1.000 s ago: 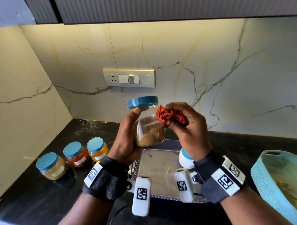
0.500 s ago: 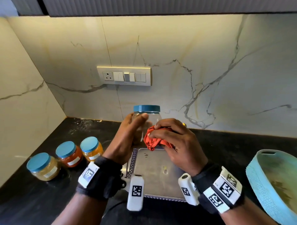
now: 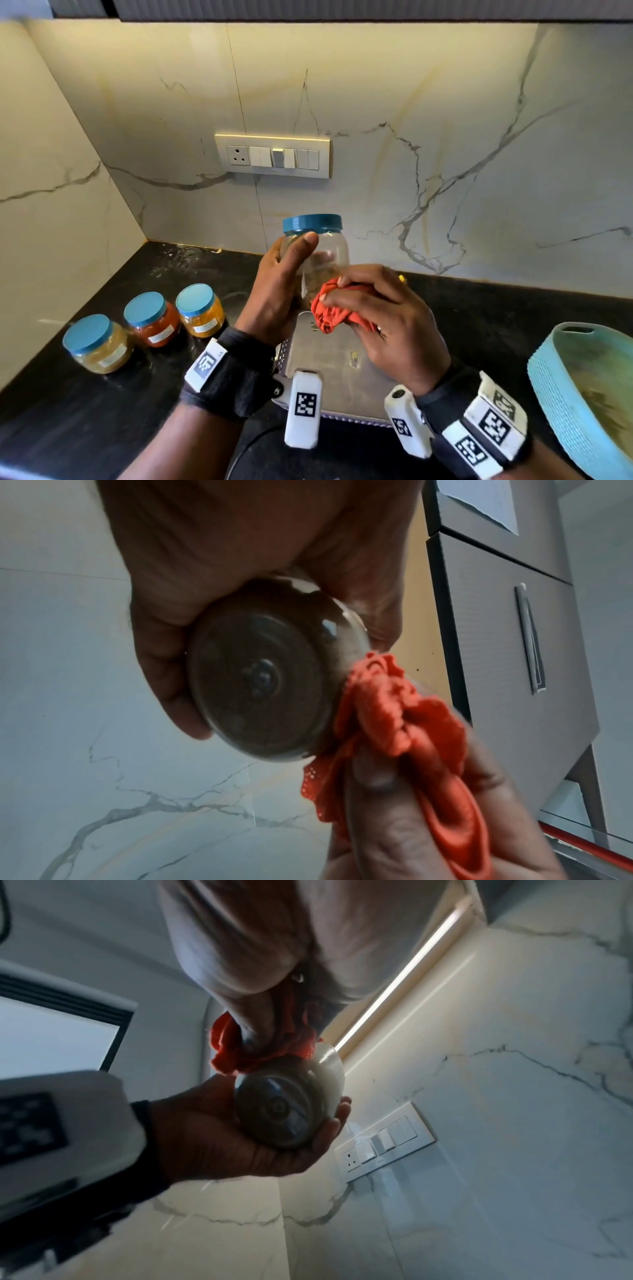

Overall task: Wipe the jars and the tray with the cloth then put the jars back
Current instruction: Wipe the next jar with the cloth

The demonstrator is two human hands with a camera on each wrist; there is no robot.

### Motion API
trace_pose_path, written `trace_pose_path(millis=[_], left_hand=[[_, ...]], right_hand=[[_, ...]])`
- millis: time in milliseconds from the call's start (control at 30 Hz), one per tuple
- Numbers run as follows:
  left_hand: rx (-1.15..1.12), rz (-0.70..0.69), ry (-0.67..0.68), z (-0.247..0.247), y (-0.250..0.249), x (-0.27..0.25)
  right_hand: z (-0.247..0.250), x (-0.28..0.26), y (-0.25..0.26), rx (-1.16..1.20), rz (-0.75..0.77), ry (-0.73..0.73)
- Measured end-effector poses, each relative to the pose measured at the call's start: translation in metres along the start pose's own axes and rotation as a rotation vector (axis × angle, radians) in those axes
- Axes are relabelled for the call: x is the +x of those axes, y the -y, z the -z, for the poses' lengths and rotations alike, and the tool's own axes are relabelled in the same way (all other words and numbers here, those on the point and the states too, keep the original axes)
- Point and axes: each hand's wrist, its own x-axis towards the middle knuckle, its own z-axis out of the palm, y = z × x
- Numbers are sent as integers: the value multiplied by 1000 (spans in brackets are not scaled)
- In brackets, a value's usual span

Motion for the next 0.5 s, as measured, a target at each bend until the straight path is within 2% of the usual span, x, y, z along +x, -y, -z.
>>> trace_pose_path(millis=[67, 167, 233, 333, 433, 500], left_hand=[[-16, -11, 28, -3, 4, -2], [-42, -17, 68, -9, 7, -6], [-76, -7, 68, -10, 5, -6], [-180, 35, 76, -4, -2, -5], [-187, 43, 68, 2, -4, -6], [-162, 39, 90, 0, -2, -8]], right_hand=[[2, 9, -10, 39, -38, -27], [4, 28, -27, 233, -232, -166], [4, 32, -29, 330, -286, -197], [0, 14, -14, 237, -225, -126], [-2, -6, -5, 154, -116, -43], [0, 0, -11, 160, -102, -65]])
